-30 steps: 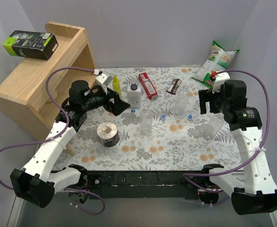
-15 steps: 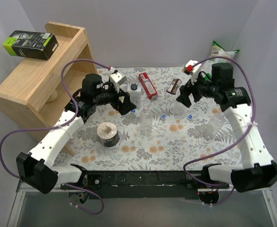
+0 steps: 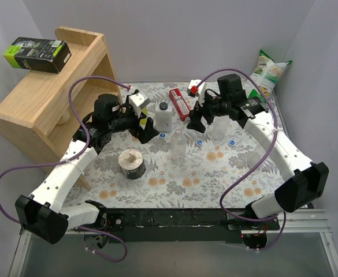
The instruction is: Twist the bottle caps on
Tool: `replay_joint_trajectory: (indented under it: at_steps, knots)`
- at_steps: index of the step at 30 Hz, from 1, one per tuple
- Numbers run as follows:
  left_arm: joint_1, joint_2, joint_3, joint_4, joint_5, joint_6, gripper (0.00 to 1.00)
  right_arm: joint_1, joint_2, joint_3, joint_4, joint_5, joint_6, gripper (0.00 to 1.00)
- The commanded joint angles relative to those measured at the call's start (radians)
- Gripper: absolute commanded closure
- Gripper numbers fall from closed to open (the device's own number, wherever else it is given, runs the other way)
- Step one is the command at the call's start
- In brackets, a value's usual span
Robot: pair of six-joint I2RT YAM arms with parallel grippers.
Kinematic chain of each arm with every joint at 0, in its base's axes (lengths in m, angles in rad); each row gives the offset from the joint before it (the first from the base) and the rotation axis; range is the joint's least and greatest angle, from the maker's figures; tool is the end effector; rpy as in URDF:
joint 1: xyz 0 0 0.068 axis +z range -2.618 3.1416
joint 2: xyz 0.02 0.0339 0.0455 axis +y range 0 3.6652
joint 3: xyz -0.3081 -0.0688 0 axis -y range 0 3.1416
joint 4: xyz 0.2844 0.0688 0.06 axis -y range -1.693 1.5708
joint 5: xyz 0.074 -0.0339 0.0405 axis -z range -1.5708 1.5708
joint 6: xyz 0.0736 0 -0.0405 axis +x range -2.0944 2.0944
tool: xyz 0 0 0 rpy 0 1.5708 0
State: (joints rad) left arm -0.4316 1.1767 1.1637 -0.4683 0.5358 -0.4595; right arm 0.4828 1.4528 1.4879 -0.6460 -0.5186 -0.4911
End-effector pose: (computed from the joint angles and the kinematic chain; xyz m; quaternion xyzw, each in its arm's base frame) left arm 0.2645 -0.1632 0.3907 0.1257 0.8266 -0.4196 0.3534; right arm 0.3186 0.2082 0.4103 -0.5058 0.7023 0.2256 0.4472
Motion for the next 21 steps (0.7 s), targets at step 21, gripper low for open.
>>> replay_joint_trajectory:
  at_steps: [21]
  knots:
    - [0.013,-0.046,-0.070,0.010,0.009,0.016,0.02,0.131,0.126,-0.014,0.095,-0.103,-0.032,0.09]
